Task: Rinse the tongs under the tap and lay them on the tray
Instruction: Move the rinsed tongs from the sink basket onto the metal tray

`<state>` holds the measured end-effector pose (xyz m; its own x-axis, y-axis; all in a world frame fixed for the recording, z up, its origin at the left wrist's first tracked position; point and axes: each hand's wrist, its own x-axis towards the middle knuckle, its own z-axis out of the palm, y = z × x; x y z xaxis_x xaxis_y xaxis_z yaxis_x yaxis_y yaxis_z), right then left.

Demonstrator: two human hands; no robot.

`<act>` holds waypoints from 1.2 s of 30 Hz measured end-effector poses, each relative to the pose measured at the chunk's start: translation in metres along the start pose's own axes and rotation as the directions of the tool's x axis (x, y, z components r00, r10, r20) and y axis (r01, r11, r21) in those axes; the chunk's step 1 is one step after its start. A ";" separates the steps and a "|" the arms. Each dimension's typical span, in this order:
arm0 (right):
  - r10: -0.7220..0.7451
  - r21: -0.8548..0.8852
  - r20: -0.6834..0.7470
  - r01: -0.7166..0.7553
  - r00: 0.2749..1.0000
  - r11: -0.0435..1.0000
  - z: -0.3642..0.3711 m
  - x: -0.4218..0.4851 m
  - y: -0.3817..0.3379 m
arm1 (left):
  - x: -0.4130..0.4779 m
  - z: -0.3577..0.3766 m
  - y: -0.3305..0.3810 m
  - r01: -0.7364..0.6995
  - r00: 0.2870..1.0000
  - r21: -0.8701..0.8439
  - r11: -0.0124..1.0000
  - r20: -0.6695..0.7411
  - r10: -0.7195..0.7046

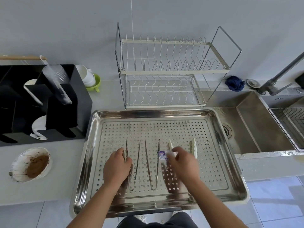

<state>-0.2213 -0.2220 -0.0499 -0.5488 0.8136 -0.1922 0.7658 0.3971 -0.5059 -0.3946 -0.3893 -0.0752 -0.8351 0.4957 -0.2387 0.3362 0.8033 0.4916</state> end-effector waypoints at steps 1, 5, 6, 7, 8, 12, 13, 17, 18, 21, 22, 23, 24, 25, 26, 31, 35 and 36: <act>0.004 -0.034 -0.064 -0.006 0.998 0.999 -0.013 0.002 0.011 | -0.002 -0.002 -0.001 -0.013 1.000 0.037 0.999 -0.011 0.014; 0.033 -0.218 -0.100 -0.054 0.994 0.974 -0.037 -0.005 0.059 | -0.002 -0.006 -0.016 -0.200 0.972 0.297 0.934 -0.059 0.227; 0.059 -0.278 -0.042 -0.069 0.997 0.958 -0.034 -0.009 0.066 | -0.001 -0.006 -0.020 -0.233 0.962 0.350 0.907 -0.056 0.269; 0.091 -0.318 0.010 -0.083 0.996 0.944 -0.029 -0.013 0.069 | 0.000 -0.005 -0.024 -0.251 0.956 0.385 0.888 -0.048 0.291; 0.119 -0.332 0.050 -0.096 0.992 0.938 -0.023 -0.017 0.071 | -0.001 -0.004 -0.028 -0.260 0.953 0.403 0.878 -0.042 0.301; 0.131 -0.224 0.037 -0.120 0.991 0.967 0.000 -0.021 0.067 | -0.005 0.003 -0.039 -0.256 0.954 0.402 0.879 -0.042 0.297; 0.126 -0.215 0.016 -0.120 0.992 0.969 0.003 -0.020 0.065 | -0.006 0.003 -0.040 -0.260 0.954 0.401 0.878 -0.037 0.299; 0.159 -0.177 0.005 -0.155 0.987 0.972 0.007 -0.013 0.058 | -0.007 0.004 -0.042 -0.270 0.949 0.391 0.880 -0.045 0.312; 0.162 -0.164 0.010 -0.158 0.987 0.974 0.009 -0.013 0.057 | -0.008 0.005 -0.043 -0.273 0.949 0.389 0.880 -0.044 0.314; 0.159 -0.151 0.022 -0.154 0.987 0.977 0.012 -0.013 0.056 | -0.008 0.007 -0.046 -0.274 0.950 0.383 0.882 -0.032 0.309; 0.159 -0.153 0.024 -0.153 0.987 0.976 0.013 -0.014 0.055 | -0.008 0.008 -0.046 -0.272 0.952 0.378 0.885 -0.028 0.305; 0.157 -0.157 0.024 -0.152 0.987 0.976 0.013 -0.013 0.055 | -0.008 0.008 -0.047 -0.270 0.953 0.374 0.887 -0.024 0.300; 0.156 -0.158 0.025 -0.150 0.987 0.976 0.013 -0.012 0.054 | -0.008 0.009 -0.047 -0.268 0.955 0.372 0.889 -0.022 0.297; 0.155 -0.159 0.027 -0.148 0.988 0.976 0.013 -0.011 0.052 | -0.007 0.009 -0.047 -0.265 0.956 0.370 0.890 -0.021 0.294; 0.154 -0.158 0.030 -0.147 0.988 0.976 0.013 -0.010 0.050 | -0.007 0.009 -0.048 -0.263 0.957 0.367 0.892 -0.020 0.290; 0.163 -0.152 0.044 -0.154 0.986 0.976 0.014 -0.014 0.044 | -0.009 0.009 -0.047 -0.257 0.960 0.352 0.900 -0.014 0.280; 0.166 -0.157 0.039 -0.158 0.985 0.975 0.014 -0.017 0.043 | -0.009 0.009 -0.047 -0.251 0.963 0.343 0.905 -0.012 0.271; 0.168 -0.160 0.040 -0.159 0.985 0.974 0.014 -0.017 0.043 | -0.009 0.009 -0.046 -0.250 0.963 0.340 0.907 -0.010 0.269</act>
<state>-0.1838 -0.2247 -0.0799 -0.4256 0.8509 -0.3079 0.8871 0.3252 -0.3276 -0.3991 -0.4280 -0.1032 -0.7181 0.6901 -0.0898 0.6615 0.7169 0.2202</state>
